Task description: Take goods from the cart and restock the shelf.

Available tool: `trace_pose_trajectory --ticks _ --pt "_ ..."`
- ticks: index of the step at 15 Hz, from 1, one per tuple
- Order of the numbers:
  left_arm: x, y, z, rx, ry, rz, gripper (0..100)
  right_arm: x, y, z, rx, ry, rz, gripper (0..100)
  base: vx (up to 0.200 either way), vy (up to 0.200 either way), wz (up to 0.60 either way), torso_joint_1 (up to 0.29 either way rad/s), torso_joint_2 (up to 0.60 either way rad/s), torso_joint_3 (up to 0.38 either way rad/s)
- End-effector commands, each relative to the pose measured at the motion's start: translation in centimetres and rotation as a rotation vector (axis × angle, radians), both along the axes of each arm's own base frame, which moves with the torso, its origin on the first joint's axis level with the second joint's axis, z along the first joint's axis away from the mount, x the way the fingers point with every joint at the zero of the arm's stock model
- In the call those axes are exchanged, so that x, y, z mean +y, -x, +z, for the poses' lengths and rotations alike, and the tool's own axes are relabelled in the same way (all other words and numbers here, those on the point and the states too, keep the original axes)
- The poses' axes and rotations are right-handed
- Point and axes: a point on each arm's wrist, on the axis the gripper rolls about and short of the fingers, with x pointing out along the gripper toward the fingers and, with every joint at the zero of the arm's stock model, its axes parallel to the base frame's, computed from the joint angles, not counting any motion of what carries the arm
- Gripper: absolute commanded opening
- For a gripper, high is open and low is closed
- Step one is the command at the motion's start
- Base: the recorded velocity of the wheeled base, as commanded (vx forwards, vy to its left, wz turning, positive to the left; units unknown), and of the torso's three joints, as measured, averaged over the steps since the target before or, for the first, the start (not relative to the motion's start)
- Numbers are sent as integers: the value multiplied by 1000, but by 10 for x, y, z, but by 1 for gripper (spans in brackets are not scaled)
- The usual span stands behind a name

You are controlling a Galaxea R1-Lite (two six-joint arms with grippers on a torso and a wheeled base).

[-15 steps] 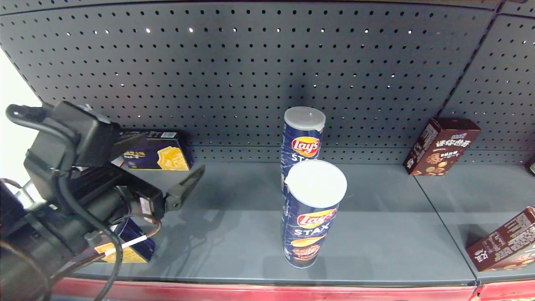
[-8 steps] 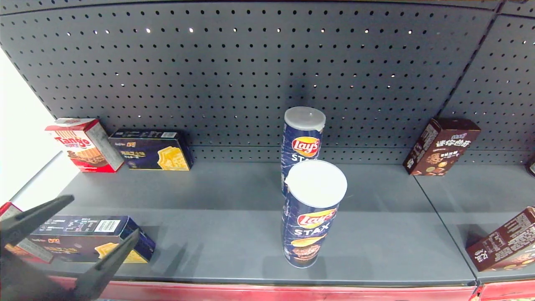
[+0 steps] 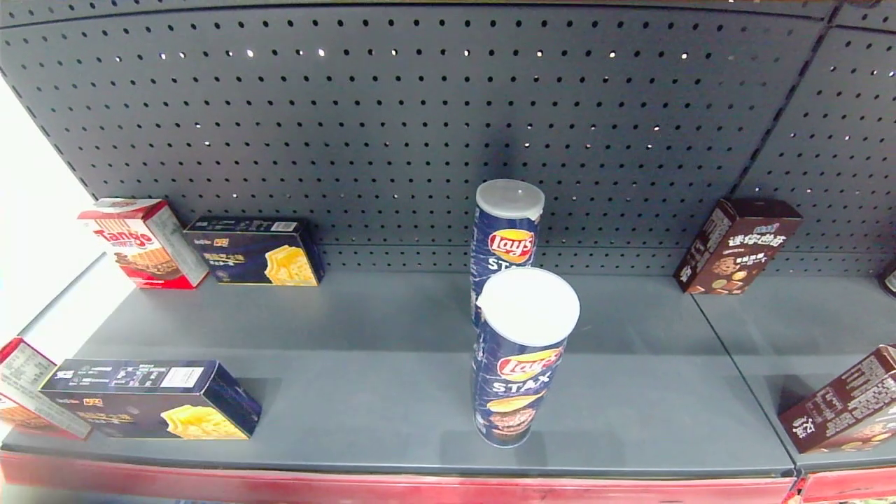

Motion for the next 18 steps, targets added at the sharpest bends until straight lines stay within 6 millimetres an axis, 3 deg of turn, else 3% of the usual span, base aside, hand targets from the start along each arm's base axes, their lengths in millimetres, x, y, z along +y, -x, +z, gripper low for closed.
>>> trace_pose_trajectory --ticks 1,6,8,9,11,13,16,18 --pt "-1 16 -9 -154 51 29 100 0 0 0 0 0 1 100 0 0 0 0 0 0" --pt "-1 16 -8 -158 48 26 100 0 0 0 0 0 1 100 0 0 0 0 0 0" --pt "-1 16 -8 -142 120 20 100 0 0 0 0 0 1 100 0 0 0 0 0 0" --pt "-1 16 -9 -144 111 55 100 0 0 0 0 0 1 100 0 0 0 0 0 0" --pt "5 16 -9 -155 44 301 100 0 0 0 0 0 1 100 0 0 0 0 0 0" --pt "6 16 -9 -156 22 339 100 0 0 0 0 0 0 100 0 0 0 0 0 0" --pt "-2 17 -15 -83 -4 2 100 0 0 0 0 0 0 100 0 0 0 0 0 0" --pt "-2 17 -14 -85 1 7 100 0 0 0 0 0 1 100 0 0 0 0 0 0"
